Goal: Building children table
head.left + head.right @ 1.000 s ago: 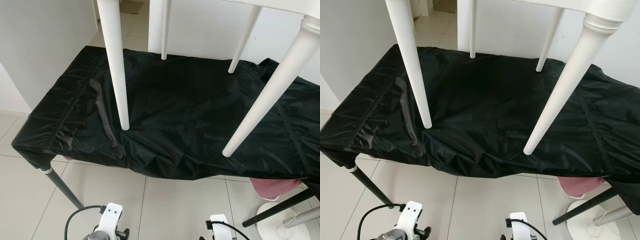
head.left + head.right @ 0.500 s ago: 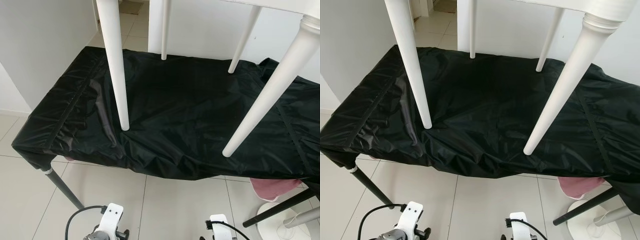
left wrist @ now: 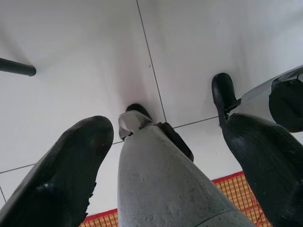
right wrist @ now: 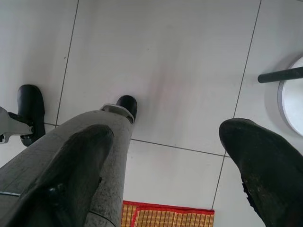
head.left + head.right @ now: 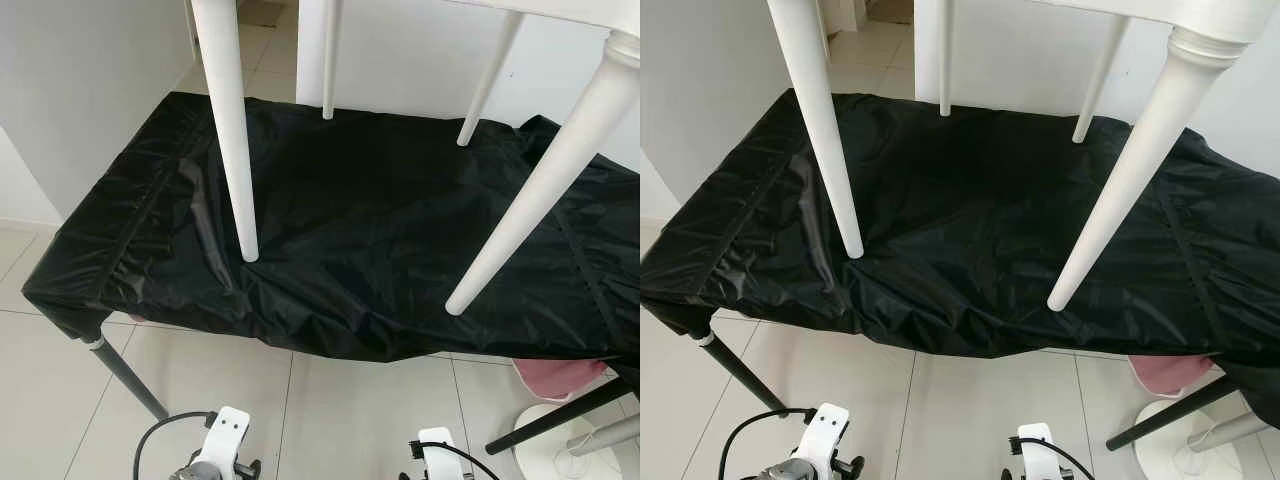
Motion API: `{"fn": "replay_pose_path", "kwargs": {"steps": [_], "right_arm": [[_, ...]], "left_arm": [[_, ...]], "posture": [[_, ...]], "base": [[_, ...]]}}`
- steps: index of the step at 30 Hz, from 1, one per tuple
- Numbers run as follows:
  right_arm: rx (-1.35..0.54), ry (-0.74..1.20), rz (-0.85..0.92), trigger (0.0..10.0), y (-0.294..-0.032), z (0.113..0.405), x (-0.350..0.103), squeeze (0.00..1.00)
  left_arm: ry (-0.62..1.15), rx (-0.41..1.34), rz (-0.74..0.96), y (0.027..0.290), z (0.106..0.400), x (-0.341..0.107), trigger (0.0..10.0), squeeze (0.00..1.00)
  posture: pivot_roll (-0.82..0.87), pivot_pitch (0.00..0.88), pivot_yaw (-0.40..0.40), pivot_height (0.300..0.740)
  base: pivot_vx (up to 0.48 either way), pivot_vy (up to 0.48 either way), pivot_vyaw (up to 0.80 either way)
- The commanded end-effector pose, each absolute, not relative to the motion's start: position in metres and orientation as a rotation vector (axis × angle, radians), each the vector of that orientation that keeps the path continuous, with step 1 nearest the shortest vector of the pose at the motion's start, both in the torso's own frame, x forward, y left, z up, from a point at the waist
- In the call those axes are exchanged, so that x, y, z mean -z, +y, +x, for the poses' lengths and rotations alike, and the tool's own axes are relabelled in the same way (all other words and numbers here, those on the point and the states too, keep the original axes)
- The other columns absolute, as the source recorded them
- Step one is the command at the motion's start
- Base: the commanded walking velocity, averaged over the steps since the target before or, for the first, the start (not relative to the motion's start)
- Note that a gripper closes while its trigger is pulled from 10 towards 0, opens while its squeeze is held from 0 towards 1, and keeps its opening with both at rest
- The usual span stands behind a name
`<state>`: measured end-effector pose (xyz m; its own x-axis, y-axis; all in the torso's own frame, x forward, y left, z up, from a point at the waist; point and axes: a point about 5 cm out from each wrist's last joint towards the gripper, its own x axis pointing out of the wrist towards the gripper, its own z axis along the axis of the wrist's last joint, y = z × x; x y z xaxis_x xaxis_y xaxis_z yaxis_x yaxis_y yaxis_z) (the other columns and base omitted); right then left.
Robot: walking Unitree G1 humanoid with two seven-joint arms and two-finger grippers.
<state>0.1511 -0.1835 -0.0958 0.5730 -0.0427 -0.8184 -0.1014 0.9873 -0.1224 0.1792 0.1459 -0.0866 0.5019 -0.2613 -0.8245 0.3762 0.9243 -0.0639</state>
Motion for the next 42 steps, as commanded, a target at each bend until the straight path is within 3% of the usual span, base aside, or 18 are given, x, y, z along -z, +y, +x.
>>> {"fn": "replay_pose_path", "kwargs": {"steps": [1, 42], "right_arm": [[-0.035, 1.006, -0.168, 10.0, -0.1835, 0.1406, 0.1003, 0.0], [-0.07, 1.003, -0.241, 10.0, -0.1838, 0.1396, 0.1005, 0.0]], "left_arm": [[0.995, 0.352, 0.152, 0.1485, 0.1758, 0.089, 10.0, 0.0], [1.01, 0.345, 0.145, 0.1473, 0.1719, 0.091, 10.0, 0.0]], "posture": [[0.0, 0.0, -0.039, 0.74], [0.0, 0.0, -0.047, 0.74]], "base": [[0.0, 0.0, 0.0], [0.0, 0.0, 0.0]]}}
